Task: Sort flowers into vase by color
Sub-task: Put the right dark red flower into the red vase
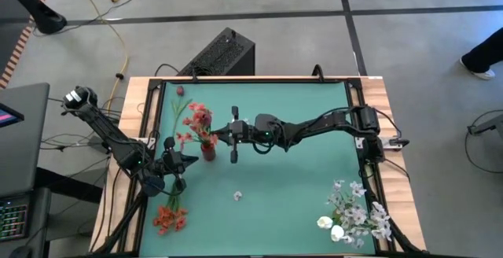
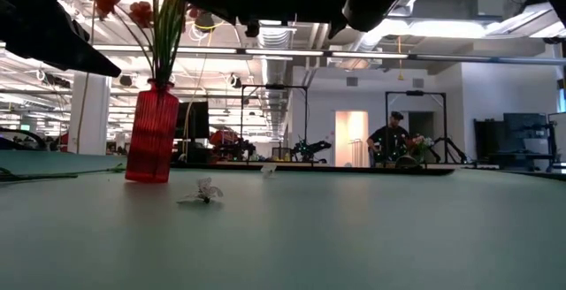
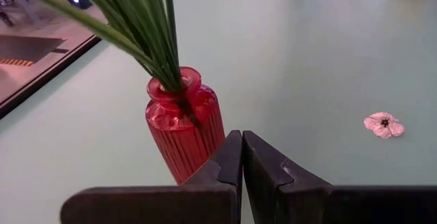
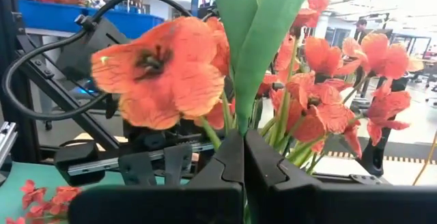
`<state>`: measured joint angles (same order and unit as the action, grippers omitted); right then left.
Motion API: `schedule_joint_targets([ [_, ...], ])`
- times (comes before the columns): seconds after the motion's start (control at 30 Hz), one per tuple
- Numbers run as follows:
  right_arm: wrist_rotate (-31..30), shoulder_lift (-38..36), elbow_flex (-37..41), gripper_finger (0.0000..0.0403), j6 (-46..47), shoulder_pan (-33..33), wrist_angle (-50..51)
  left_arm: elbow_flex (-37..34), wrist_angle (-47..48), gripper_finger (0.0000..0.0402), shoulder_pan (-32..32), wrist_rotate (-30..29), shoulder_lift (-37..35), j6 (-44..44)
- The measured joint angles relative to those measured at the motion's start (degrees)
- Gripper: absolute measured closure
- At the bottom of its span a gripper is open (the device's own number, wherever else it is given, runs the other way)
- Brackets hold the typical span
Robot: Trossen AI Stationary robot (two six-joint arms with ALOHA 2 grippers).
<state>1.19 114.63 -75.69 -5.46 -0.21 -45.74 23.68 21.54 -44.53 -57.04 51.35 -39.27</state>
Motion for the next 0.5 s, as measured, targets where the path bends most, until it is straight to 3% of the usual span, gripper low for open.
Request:
schedule_joint_targets([
  [0.27,0.5,7.6,-9.4,0.0382,-0.2,0.4,5.1,0.0,0.2,0.0401,0.0,-0.2,0.0,0.6],
  [0.5,0.4,6.4,-12.2,0.0382,-1.4,0.6,15.5,0.0,0.7,0.0401,0.0,-0.3,0.0,1.7],
])
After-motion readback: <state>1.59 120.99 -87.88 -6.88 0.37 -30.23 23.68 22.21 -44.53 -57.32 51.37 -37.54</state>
